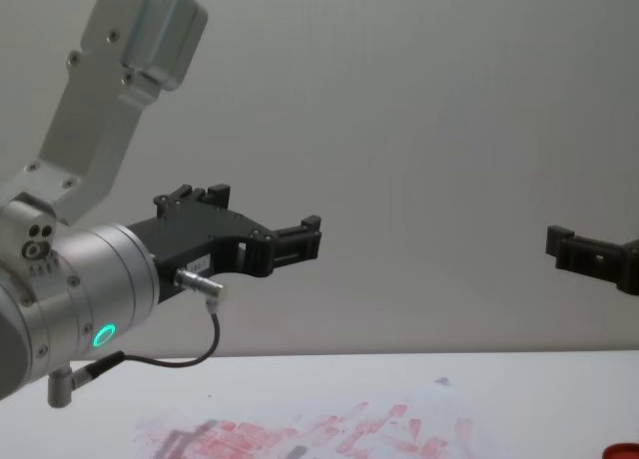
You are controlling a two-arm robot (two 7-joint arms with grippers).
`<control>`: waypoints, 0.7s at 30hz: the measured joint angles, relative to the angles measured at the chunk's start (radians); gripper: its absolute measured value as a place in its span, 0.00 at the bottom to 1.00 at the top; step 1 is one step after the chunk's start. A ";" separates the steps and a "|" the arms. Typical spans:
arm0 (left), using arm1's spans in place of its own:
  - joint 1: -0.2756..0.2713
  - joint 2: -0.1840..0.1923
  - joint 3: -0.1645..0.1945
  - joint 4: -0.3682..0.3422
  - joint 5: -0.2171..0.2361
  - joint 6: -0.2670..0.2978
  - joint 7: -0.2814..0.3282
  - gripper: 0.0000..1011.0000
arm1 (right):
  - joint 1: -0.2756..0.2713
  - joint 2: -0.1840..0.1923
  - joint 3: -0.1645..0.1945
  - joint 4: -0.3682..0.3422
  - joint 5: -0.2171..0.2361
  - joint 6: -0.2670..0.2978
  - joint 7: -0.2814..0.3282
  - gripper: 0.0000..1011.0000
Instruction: Use the one hand to pick up the stamp and affix it onto the A4 paper.
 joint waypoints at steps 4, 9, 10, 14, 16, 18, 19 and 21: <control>0.000 0.000 0.000 0.000 0.000 0.000 0.000 0.99 | 0.000 0.000 0.000 0.000 0.000 0.000 0.000 0.99; 0.000 0.000 0.000 0.000 0.000 0.000 0.000 0.99 | 0.000 0.000 0.000 0.000 0.000 0.000 0.000 0.99; 0.000 0.000 0.000 0.000 0.000 0.000 0.000 0.99 | 0.000 0.000 0.000 0.000 0.000 0.000 0.000 0.99; 0.000 0.000 0.000 0.000 0.000 0.000 0.000 0.99 | 0.000 0.000 0.000 0.000 -0.001 0.000 0.000 0.99; 0.000 0.000 0.000 0.000 0.000 0.000 0.000 0.99 | 0.000 0.000 0.000 0.000 -0.001 0.000 0.000 0.99; 0.000 0.000 0.000 0.000 0.000 0.000 0.000 0.99 | 0.000 0.000 0.000 0.000 -0.001 0.000 0.000 0.99; 0.000 0.000 0.000 0.000 0.000 0.000 0.000 0.99 | 0.000 0.000 0.000 0.000 -0.001 0.000 0.000 0.99; 0.000 0.000 0.000 0.000 0.000 0.000 0.000 0.99 | 0.000 0.000 0.000 0.000 -0.001 0.000 0.000 0.99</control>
